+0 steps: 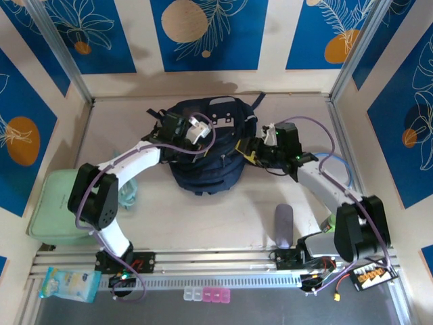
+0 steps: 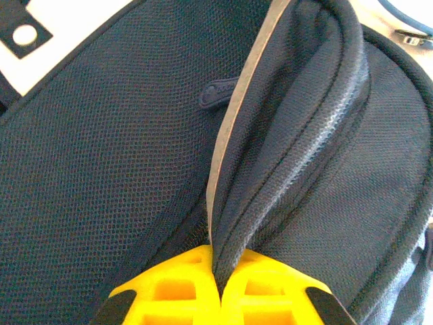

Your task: Pack books, pencil case, and school supplies into a backpack

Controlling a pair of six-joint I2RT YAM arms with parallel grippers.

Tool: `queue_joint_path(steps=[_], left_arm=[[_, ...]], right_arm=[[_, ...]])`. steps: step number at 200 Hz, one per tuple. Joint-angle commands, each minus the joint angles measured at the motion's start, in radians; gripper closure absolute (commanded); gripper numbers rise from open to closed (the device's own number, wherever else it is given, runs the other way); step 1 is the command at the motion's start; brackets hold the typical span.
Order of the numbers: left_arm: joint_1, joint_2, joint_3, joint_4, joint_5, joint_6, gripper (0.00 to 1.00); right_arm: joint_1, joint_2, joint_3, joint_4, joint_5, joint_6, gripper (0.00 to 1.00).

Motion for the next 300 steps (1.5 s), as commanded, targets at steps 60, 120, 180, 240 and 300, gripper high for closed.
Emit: queue_joint_path(steps=[60,120,180,240,300], left_arm=[[-0.081,-0.054,0.024,0.003,-0.044,0.167,1.0],[-0.12,-0.045,0.033,-0.054,-0.136,0.251,0.97],[-0.121,-0.179,-0.052,-0.022,-0.53,-0.086,0.11],[-0.128,-0.269,-0.041,-0.185,-0.326,-0.633,0.12],[-0.27,-0.26,-0.088,-0.121,-0.332,-0.871,0.32]], right_arm=[[0.031,0.2,0.162,0.049,-0.091,0.315,0.34],[0.063,0.319,0.283,-0.061,-0.081,0.363,0.42],[0.081,0.354,0.326,-0.079,-0.091,0.332,0.78],[0.105,0.381,0.37,-0.051,-0.105,0.294,0.81],[0.11,0.402,0.395,-0.063,-0.112,0.292,0.81]])
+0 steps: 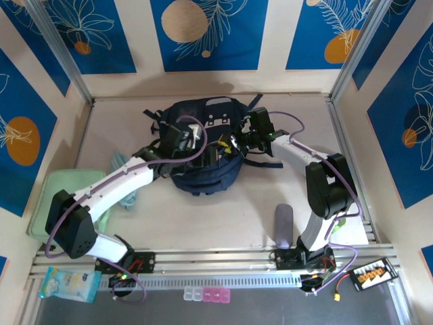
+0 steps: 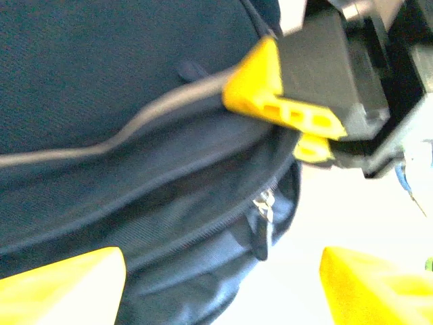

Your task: Pack books, pencil case, and school supplies into a backpack

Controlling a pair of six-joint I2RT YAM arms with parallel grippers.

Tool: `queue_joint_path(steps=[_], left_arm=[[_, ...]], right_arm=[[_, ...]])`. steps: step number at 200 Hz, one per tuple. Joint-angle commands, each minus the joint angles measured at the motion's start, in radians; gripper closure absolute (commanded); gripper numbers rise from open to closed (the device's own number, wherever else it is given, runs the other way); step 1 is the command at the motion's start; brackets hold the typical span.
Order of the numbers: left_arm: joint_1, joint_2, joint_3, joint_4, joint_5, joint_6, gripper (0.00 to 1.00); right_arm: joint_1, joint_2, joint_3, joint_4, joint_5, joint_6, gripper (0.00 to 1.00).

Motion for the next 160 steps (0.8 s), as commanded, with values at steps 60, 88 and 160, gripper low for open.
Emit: queue_joint_path(steps=[60,88,160], left_arm=[[-0.128,0.138,0.083,-0.003,-0.133,-0.074,0.58],[-0.13,0.179,0.104,0.008,-0.179,-0.066,0.65],[-0.132,0.209,0.113,-0.021,-0.233,-0.061,0.88]], right_arm=[[0.013,0.016,0.047,0.004,-0.088,-0.028,0.82],[0.008,0.018,0.037,0.034,-0.123,-0.014,0.83],[0.004,-0.006,-0.003,0.082,-0.121,0.004,0.84]])
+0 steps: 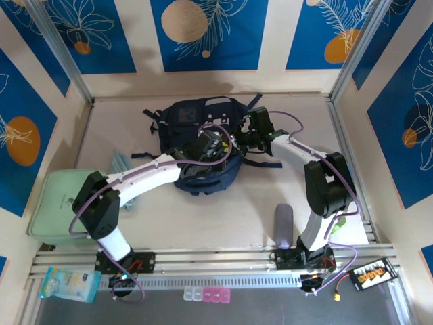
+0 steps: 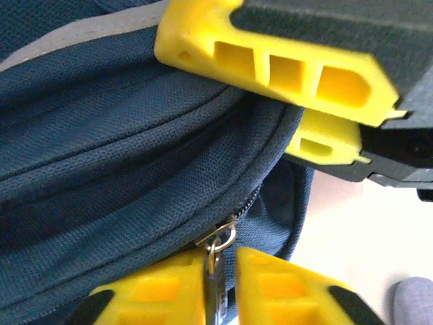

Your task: Pack books, pencil case, and school supplies into a backpack

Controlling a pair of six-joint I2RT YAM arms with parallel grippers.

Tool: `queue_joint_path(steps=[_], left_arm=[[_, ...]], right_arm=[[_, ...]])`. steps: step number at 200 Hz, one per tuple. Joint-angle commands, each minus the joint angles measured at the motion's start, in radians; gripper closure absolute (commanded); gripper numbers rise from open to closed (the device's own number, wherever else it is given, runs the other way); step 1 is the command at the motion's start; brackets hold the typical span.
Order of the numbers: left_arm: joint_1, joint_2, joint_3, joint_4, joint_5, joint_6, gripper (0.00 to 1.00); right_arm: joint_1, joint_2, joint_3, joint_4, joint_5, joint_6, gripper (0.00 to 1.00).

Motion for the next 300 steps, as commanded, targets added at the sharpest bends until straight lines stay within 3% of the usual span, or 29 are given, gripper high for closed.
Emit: queue_joint_path(steps=[1,22,71,125,168,186,205,224,243,276,300], left_arm=[[-0.007,-0.022,-0.014,-0.014,-0.053,0.011,0.89],[-0.006,-0.058,-0.05,-0.023,-0.06,0.013,1.0],[0.011,-0.126,-0.117,-0.026,-0.059,0.029,1.0],[0.103,-0.272,-0.288,-0.001,-0.056,0.134,1.0],[0.217,-0.317,-0.383,0.116,0.02,0.194,1.0],[0.226,-0.302,-0.36,0.159,0.089,0.259,1.0],[0.224,-0.287,-0.306,0.171,0.172,0.315,1.0],[0.208,-0.278,-0.254,0.16,0.221,0.367,1.0],[0.187,-0.273,-0.228,0.171,0.246,0.395,1.0],[0.155,-0.251,-0.214,0.217,0.295,0.39,1.0],[0.133,-0.216,-0.214,0.25,0.317,0.394,1.0]], right_arm=[[0.007,-0.019,-0.006,0.059,-0.082,0.012,0.84],[0.0,-0.023,-0.024,0.082,-0.068,0.028,0.87],[-0.045,-0.048,-0.059,0.115,-0.054,0.04,0.91],[-0.162,-0.072,-0.089,0.109,-0.103,-0.018,0.91],[-0.222,-0.085,-0.108,0.114,-0.126,-0.043,0.91],[-0.241,-0.102,-0.131,0.117,-0.127,-0.037,0.9],[-0.24,-0.12,-0.15,0.113,-0.14,-0.015,0.81],[-0.219,-0.148,-0.17,0.098,-0.141,0.03,0.62],[-0.186,-0.194,-0.209,0.086,-0.117,0.113,0.51],[-0.112,-0.307,-0.267,-0.002,0.05,0.233,0.38],[-0.068,-0.326,-0.245,-0.07,0.137,0.27,0.36]])
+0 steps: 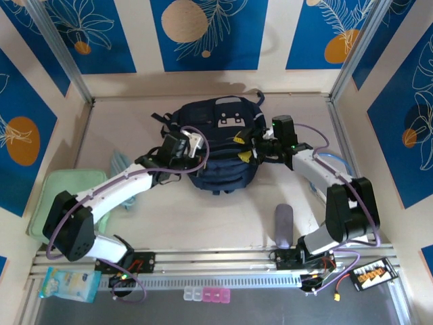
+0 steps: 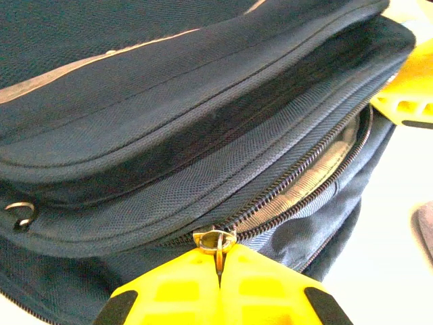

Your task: Pack books, pencil case, and school supplies into a backpack

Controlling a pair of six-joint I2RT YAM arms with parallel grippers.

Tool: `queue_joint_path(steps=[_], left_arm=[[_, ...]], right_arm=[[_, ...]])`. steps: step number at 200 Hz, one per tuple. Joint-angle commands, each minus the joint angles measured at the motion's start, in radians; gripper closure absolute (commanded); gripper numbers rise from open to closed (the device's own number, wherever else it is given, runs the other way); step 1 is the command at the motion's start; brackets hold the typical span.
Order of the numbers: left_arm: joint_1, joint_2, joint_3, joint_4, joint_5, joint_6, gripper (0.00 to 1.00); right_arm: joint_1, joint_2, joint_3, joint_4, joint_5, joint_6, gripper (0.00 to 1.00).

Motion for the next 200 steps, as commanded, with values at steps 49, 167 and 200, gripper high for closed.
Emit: queue_joint_path(steps=[49,167,200], left_arm=[[-0.061,0.061,0.059,0.144,0.083,0.041,1.0],[-0.056,0.025,0.031,-0.05,-0.046,0.205,1.0],[-0.023,0.015,0.01,-0.098,-0.075,0.237,1.0]], right_arm=[[0.104,0.067,0.087,-0.169,0.19,0.154,0.38],[0.048,0.023,0.086,-0.161,0.316,0.073,0.87],[0.013,-0.01,0.087,-0.141,0.295,0.028,0.88]])
